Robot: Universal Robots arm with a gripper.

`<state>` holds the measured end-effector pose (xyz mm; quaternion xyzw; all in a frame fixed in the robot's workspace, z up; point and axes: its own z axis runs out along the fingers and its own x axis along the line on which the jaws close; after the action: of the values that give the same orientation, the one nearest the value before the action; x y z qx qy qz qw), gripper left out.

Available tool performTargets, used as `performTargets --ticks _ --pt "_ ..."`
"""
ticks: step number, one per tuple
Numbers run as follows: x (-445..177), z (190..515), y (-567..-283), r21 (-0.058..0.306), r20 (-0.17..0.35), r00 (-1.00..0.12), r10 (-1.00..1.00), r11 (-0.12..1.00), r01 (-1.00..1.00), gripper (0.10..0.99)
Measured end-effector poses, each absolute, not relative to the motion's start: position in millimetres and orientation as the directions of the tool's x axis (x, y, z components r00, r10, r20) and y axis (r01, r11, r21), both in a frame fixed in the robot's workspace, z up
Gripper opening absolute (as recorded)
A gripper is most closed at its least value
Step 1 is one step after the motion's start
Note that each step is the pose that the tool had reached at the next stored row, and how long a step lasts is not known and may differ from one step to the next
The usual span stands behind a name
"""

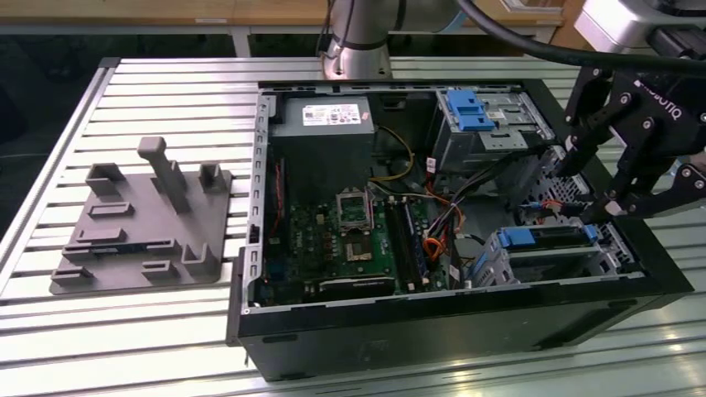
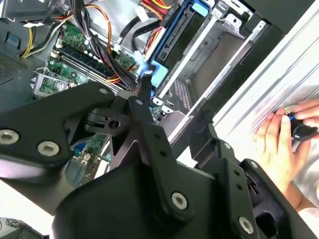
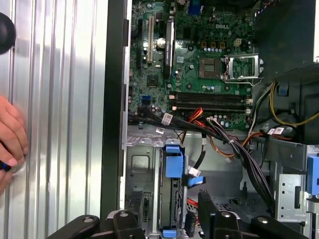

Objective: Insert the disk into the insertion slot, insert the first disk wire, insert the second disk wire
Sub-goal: 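Insert the disk into the insertion slot, then insert the first disk wire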

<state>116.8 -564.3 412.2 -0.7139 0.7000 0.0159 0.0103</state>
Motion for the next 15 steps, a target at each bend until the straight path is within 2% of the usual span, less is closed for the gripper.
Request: performTargets --ticks 15 --pt "116.7 412.2 -564.3 0.008 -0.037 0.027 -0.999 -0.027 -1.0 0.557"
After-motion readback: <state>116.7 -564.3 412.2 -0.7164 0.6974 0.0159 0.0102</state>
